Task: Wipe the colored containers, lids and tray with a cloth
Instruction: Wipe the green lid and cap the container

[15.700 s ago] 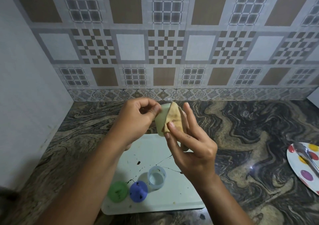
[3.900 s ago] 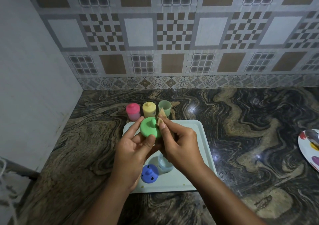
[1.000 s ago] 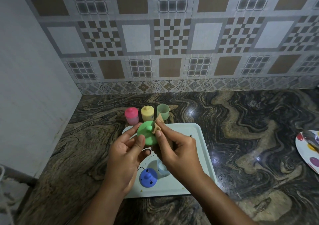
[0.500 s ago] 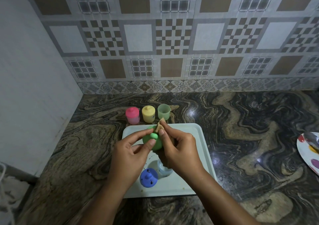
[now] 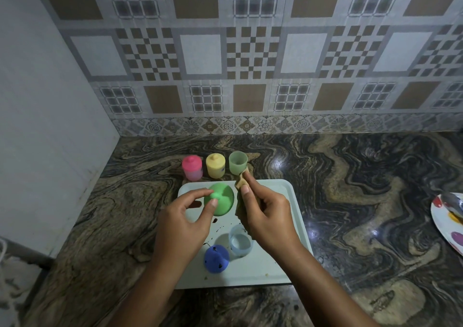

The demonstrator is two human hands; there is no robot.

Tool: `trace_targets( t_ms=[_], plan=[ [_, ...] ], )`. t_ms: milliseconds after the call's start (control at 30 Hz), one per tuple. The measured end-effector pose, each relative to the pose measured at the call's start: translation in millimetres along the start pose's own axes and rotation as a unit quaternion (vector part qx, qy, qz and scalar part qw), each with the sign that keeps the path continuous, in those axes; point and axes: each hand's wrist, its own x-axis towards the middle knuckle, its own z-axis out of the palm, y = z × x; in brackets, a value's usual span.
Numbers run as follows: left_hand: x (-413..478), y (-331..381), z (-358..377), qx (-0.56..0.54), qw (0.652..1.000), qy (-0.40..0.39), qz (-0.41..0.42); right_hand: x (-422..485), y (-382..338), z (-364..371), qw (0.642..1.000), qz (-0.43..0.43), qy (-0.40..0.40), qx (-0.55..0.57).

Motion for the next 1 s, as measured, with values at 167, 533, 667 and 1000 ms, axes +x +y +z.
trace_targets(
  t_ms=[167,533,667,1000],
  plan=[
    [2,-21,6,0.094,0.993,0.019,0.068,-3,16,1,0.999,-0.012,0.002,-0.04],
    [41,-38,36,0.138,0.989,0.024,0.052,23,36,-1,0.952,-0.204,0.041,-0.224],
    [67,-41,51,0.177,0.983,0.025,0.048,51,48,-6,0.939,-0.207,0.036,-0.271],
    [117,-41,105,0.252,0.968,0.012,0.005,113,77,-7,0.94,-0.141,0.009,-0.31]
  ],
)
